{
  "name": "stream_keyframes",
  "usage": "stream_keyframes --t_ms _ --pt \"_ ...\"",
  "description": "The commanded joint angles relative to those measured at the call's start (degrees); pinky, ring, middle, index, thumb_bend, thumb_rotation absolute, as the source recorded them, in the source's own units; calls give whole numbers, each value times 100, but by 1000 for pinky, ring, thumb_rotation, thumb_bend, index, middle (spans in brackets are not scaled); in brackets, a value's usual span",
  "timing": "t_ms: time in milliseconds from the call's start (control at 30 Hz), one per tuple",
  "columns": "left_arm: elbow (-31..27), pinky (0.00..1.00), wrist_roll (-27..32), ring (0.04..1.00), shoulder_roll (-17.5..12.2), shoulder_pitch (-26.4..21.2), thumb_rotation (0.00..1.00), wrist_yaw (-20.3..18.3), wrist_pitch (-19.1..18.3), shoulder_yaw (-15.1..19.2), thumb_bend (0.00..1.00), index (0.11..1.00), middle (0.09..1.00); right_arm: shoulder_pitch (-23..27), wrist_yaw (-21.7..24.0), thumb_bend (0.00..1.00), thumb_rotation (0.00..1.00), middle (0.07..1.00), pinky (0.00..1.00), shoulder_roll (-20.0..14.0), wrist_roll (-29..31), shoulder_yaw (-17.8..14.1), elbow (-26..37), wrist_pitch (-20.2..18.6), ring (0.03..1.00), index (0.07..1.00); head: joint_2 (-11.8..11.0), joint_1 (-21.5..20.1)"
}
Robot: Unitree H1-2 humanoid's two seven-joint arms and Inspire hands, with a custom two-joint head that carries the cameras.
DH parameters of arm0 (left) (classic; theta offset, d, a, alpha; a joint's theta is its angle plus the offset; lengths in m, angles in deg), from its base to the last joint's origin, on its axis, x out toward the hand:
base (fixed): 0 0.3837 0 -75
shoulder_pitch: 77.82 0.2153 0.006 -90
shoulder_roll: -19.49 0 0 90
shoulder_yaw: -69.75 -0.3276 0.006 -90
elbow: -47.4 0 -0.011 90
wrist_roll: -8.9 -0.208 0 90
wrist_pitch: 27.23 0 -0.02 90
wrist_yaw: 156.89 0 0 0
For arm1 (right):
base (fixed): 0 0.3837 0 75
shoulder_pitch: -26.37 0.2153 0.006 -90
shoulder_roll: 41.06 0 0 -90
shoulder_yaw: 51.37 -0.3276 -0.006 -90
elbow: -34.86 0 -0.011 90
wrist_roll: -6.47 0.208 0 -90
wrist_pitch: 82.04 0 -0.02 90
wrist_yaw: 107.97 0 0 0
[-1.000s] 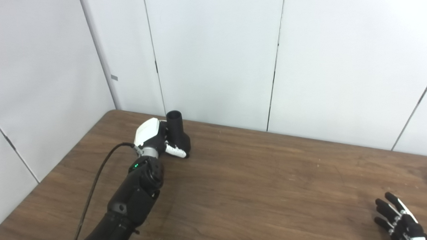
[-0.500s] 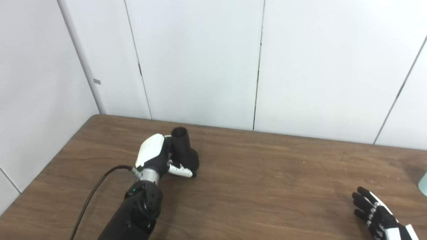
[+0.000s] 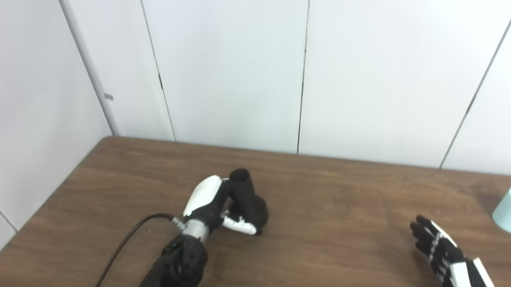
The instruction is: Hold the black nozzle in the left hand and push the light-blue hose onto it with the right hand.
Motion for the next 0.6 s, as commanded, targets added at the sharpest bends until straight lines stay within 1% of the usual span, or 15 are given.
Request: stream_keyframes --t_ms 0,133,300,367,467,567 --pt "-282 1000 -211 674 -2 50 0 -80 62 -148 523 470 508 88 -66 639 1000 884 922 22 -32 4 253 9 926 892 19 -29" --pt "-436 1000 -482 679 33 316 0 -127 211 -442 523 468 511 76 -110 604 1000 887 934 87 -118 36 390 -110 923 894 94 -198" --pt "-580 1000 -653 662 151 538 0 -174 355 -642 523 469 509 98 -170 577 1000 888 919 167 -249 79 515 -269 919 896 213 -460" --pt "-601 1000 -731 659 190 595 0 -192 444 -736 523 468 509 111 -183 571 1000 889 917 196 -292 94 567 -341 920 898 242 -517" --pt "-561 1000 -923 657 204 639 0 -280 589 -984 522 469 509 126 -220 568 1000 890 919 245 -359 135 683 -467 922 899 290 -628" --pt "-552 1000 -1000 657 185 643 0 -452 673 -1158 523 474 503 131 -252 565 1000 891 927 267 -406 163 711 -495 924 900 330 -683"
